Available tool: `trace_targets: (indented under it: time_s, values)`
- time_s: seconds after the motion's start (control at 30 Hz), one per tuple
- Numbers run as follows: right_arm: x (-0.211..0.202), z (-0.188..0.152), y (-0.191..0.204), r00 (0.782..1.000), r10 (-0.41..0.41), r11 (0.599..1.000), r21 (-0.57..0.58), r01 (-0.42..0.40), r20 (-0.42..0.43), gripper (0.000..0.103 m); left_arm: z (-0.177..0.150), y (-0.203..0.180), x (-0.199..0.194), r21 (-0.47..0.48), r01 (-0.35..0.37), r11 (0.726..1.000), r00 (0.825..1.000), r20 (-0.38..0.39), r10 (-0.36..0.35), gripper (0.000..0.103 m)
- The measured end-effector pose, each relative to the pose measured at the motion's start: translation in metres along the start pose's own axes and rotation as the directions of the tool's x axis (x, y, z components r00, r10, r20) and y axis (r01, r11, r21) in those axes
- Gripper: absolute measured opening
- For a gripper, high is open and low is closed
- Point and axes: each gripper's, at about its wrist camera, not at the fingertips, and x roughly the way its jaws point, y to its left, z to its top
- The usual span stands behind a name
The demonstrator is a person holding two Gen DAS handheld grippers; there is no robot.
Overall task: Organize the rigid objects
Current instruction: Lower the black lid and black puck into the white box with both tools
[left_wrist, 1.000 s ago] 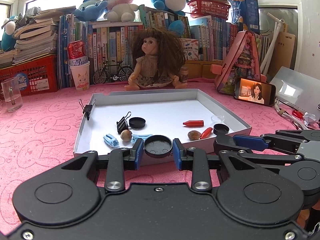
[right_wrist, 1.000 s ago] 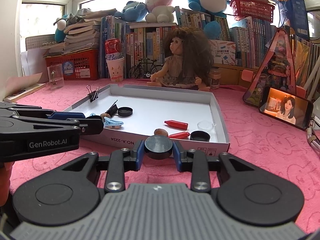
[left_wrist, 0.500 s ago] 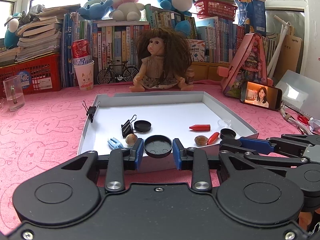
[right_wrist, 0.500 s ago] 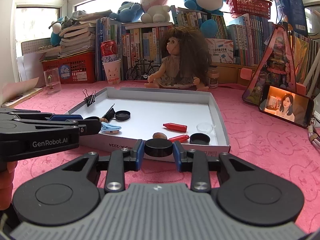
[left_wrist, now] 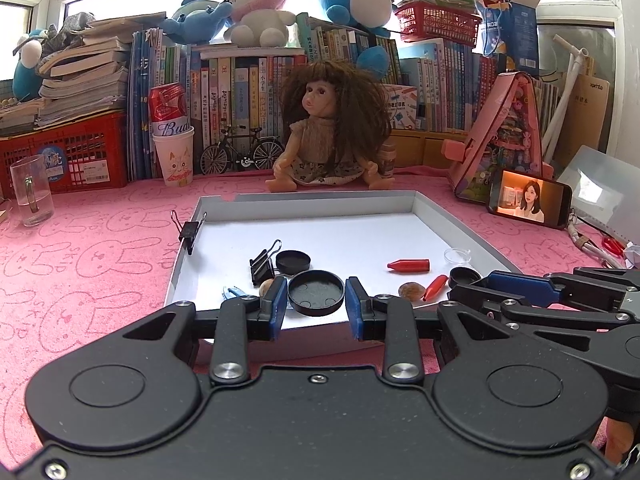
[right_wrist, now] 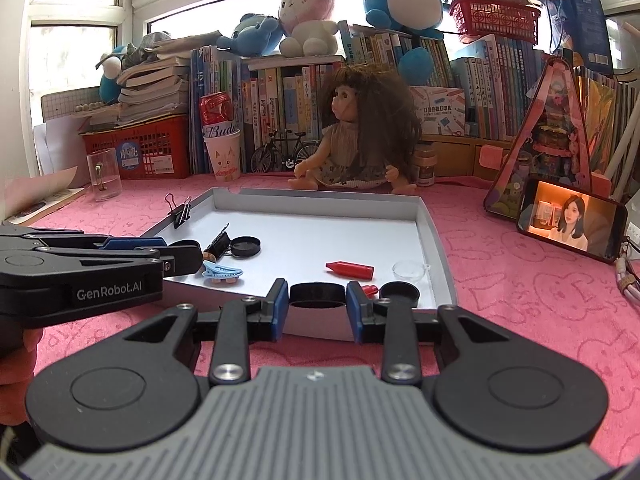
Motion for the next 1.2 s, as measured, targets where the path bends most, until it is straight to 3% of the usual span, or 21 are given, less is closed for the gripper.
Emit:
trace_targets:
  time_s: [1.2]
  values:
    - [0.008, 0.010, -0.007, 1.000, -0.007, 0.999, 0.050, 0.007, 0.018, 0.036, 0.002, 0.005, 0.014, -0.010, -0.007, 1.000, 1.000, -0.012, 0.007, 0.029]
